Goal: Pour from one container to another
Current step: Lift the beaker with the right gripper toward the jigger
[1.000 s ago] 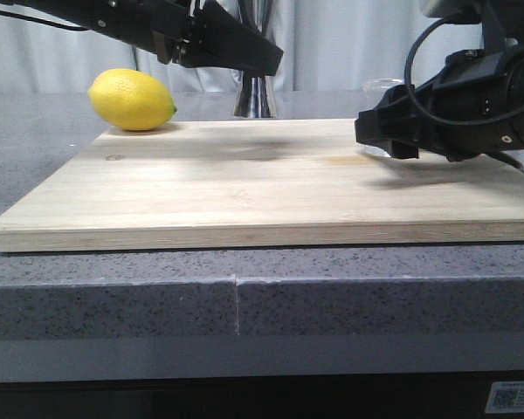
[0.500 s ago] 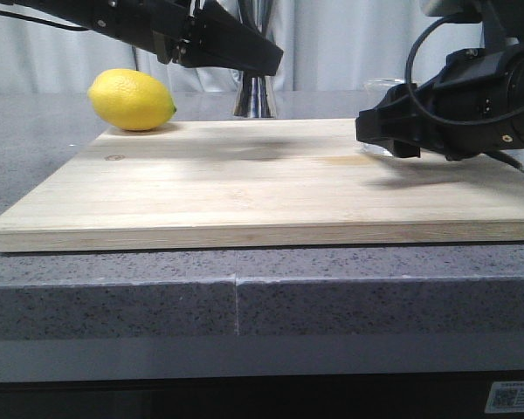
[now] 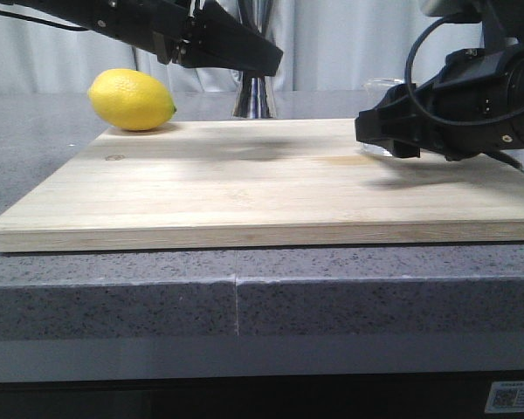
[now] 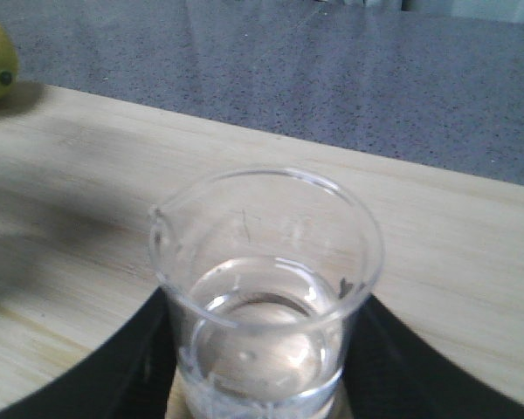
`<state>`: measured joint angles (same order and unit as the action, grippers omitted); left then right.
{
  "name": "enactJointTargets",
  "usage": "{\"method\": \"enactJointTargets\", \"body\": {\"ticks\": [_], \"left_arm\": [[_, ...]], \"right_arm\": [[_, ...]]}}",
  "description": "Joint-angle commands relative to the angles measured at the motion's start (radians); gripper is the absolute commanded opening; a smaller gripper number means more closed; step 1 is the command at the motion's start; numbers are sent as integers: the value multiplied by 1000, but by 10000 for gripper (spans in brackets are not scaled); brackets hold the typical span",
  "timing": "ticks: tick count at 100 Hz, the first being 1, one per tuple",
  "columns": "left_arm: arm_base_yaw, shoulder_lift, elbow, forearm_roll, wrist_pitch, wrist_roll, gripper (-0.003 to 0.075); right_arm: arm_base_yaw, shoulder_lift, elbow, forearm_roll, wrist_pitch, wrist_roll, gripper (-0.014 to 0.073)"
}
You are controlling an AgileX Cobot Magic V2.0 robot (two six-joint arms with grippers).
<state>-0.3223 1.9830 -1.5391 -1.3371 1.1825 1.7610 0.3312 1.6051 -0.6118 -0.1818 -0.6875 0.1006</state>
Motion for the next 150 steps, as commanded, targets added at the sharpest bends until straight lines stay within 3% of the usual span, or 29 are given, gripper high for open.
{"method": "enactJointTargets", "body": {"ticks": [1,102,150], "left_arm": [[4,-70,-30,-76,77,-6,42],[4,-70,-30,-74,78,-6,42],[4,-70,-30,-74,78,-6,42]], "right_arm": [[0,-30,-30,-12,-83,-2,237],[0,-87,-30,-14,-65,-4,236],[0,-181,-151,-75,92,-4,236]]}}
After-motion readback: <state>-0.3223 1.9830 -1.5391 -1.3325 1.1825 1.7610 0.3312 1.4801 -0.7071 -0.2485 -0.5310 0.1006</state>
